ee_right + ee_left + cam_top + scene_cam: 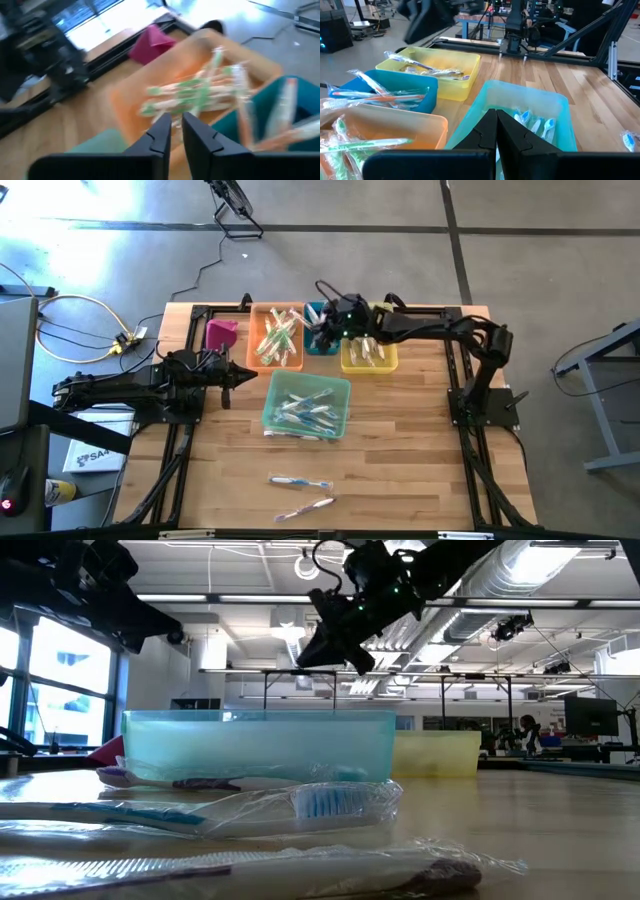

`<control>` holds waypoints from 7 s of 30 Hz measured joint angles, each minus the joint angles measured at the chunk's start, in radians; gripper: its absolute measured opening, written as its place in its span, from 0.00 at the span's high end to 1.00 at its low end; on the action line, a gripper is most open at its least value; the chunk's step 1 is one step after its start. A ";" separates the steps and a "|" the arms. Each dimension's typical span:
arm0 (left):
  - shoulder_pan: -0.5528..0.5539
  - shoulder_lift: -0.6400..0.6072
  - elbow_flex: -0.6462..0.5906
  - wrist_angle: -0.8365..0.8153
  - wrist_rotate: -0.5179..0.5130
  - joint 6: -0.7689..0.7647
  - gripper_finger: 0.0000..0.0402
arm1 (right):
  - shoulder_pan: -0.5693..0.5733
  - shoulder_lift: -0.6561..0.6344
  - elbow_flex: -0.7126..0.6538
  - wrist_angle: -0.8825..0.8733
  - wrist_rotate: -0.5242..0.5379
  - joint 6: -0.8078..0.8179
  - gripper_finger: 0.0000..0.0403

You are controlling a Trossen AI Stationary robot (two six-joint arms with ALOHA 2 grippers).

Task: Pick & Place Toothbrushes
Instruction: Put the blue toothbrush into the green bin

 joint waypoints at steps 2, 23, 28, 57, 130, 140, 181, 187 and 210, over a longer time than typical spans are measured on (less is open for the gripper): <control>0.000 0.000 0.000 0.000 0.000 0.000 1.00 | 0.033 0.000 0.000 -0.001 -0.008 -0.018 0.95; 0.000 0.000 0.000 0.000 0.000 0.000 1.00 | 0.480 0.000 0.000 -0.001 -0.074 -0.040 0.99; 0.000 0.000 0.000 0.000 0.000 0.000 1.00 | 0.579 0.000 0.000 -0.001 0.043 -0.035 0.99; 0.000 0.000 0.002 0.013 0.000 0.000 1.00 | 0.885 0.000 0.011 0.028 0.431 0.187 0.99; 0.000 0.000 0.000 0.022 -0.003 0.026 1.00 | 0.848 0.419 0.275 -0.347 0.228 0.198 0.64; 0.000 0.000 0.000 0.014 -0.003 0.026 1.00 | 0.852 0.465 0.278 -0.320 0.187 0.218 0.64; 0.000 0.000 0.000 0.014 -0.003 0.025 1.00 | 0.824 0.245 0.270 -0.416 0.189 0.149 1.00; 0.000 0.000 0.001 0.014 -0.003 0.025 1.00 | 0.824 0.173 0.271 -0.465 0.228 0.137 1.00; 0.000 0.000 0.002 0.014 -0.003 0.025 1.00 | 0.715 0.047 0.273 -0.646 0.397 -0.001 0.99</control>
